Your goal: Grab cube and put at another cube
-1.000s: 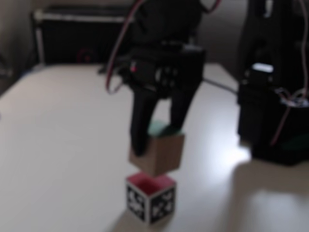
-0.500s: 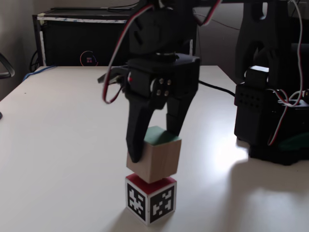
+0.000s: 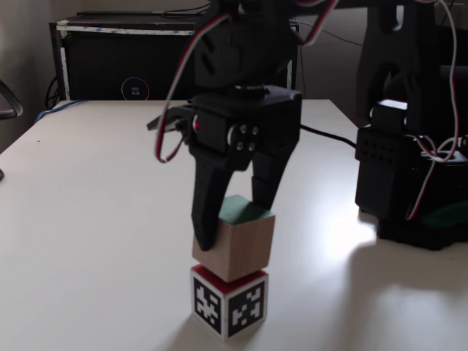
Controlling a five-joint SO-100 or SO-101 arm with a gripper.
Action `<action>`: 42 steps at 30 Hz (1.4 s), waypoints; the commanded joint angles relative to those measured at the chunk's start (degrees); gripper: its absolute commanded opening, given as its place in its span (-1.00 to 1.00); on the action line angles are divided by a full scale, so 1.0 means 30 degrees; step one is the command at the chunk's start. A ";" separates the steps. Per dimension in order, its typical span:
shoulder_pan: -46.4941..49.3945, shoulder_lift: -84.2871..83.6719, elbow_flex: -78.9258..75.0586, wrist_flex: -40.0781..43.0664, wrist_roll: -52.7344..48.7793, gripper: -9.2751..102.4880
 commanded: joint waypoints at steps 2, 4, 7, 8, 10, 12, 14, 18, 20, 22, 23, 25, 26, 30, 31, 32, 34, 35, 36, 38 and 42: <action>-0.0234 -0.0293 -0.0527 0.0000 -0.0293 -0.38; -0.0264 -0.0586 -0.0732 0.0059 -0.0059 -0.35; -0.0264 -0.0674 -0.0879 0.0088 0.0205 -0.31; -0.0264 -0.0674 -0.0908 0.0088 0.0234 -0.30; -0.0322 -0.0674 -0.0967 0.0176 0.0264 -0.28; -0.0381 -0.0674 -0.1143 0.0322 0.0381 -0.25; -0.0439 -0.0674 -0.1494 0.0674 0.0439 -0.24; -0.0498 -0.0645 -0.2607 0.1553 0.0703 -0.21; -0.0527 -0.0645 -0.3340 0.2139 0.0820 -0.21; -0.0586 -0.0645 -0.4219 0.2871 0.0967 -0.20; -0.0615 -0.0586 -0.4717 0.3281 0.1084 -0.19; -0.0645 0.0000 -0.5303 0.3721 0.1230 -0.18; -0.0645 0.0557 -0.5361 0.3721 0.1289 -0.18; -0.0498 0.3281 -0.5332 0.3721 0.1523 -0.19; -0.0322 0.4102 -0.5215 0.3721 0.1699 -0.20; -0.0029 0.5098 -0.4980 0.3721 0.1846 -0.20; 0.1143 0.7471 -0.4102 0.3721 0.2344 -0.22; 0.1992 0.8848 -0.3486 0.3691 0.2666 -0.23; 0.2930 1.0518 -0.2402 0.3369 0.2783 -0.24; 0.5039 1.4912 0.1084 0.1582 0.2695 -0.29; 0.8818 2.5840 1.0342 -0.3838 0.1641 -0.46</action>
